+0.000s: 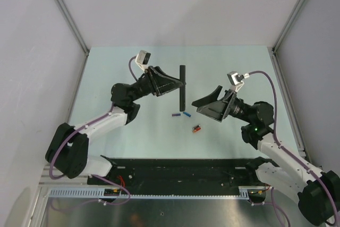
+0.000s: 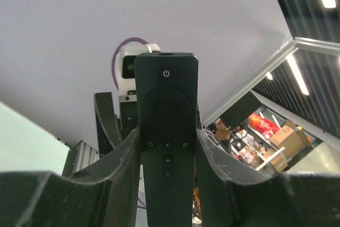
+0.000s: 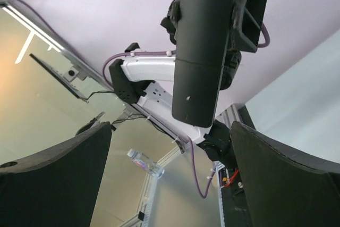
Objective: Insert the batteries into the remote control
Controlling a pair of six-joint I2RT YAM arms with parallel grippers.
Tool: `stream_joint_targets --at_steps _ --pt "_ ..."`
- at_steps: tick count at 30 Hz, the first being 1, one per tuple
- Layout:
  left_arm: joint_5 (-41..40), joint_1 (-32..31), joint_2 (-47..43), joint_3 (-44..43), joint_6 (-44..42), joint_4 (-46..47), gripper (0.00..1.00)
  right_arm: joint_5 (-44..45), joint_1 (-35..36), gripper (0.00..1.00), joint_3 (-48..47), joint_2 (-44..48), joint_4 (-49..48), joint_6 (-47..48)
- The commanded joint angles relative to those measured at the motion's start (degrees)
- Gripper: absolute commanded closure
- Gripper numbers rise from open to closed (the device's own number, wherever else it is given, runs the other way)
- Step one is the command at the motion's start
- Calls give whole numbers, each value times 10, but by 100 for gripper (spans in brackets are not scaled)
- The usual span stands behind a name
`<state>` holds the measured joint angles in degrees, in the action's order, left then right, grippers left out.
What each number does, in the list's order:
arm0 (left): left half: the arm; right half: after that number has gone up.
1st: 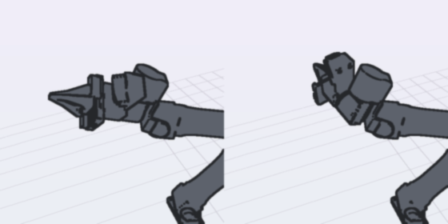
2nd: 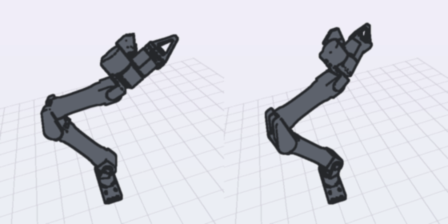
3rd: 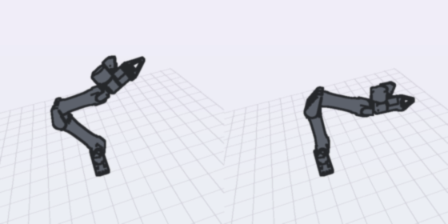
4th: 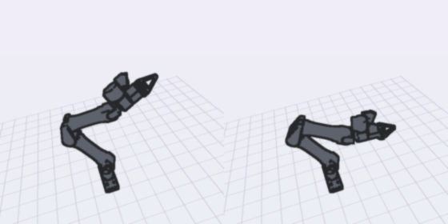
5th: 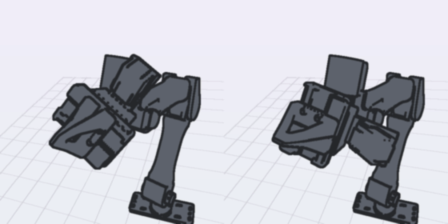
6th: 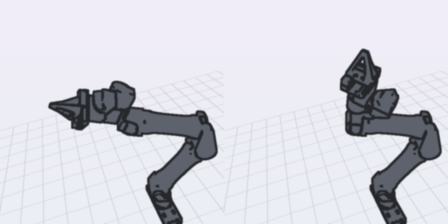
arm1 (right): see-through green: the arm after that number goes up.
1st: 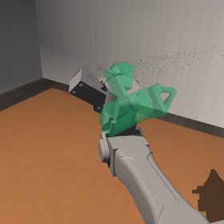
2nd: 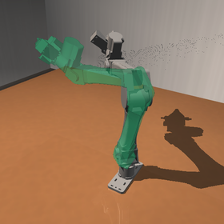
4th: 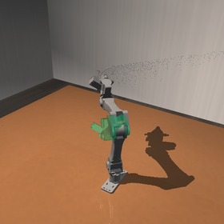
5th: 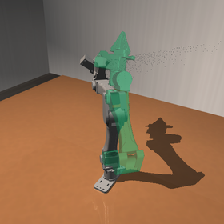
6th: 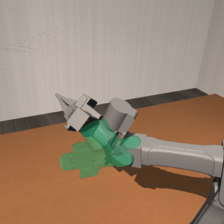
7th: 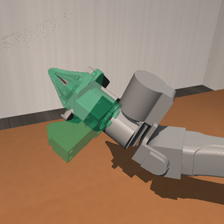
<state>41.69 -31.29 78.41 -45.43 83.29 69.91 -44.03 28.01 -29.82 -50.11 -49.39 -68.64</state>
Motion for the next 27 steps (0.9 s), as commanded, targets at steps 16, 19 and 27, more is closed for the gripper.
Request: stream_joint_targets --at_steps 16,19,27 --pt "6 -26 -12 -2 -2 182 97 141 87 0 -117 32 320 216" --pt "1 -26 -10 -1 -6 179 99 162 104 0 -129 28 333 232" --pt "-9 -26 -10 9 -13 168 100 219 158 0 -165 -3 380 279"
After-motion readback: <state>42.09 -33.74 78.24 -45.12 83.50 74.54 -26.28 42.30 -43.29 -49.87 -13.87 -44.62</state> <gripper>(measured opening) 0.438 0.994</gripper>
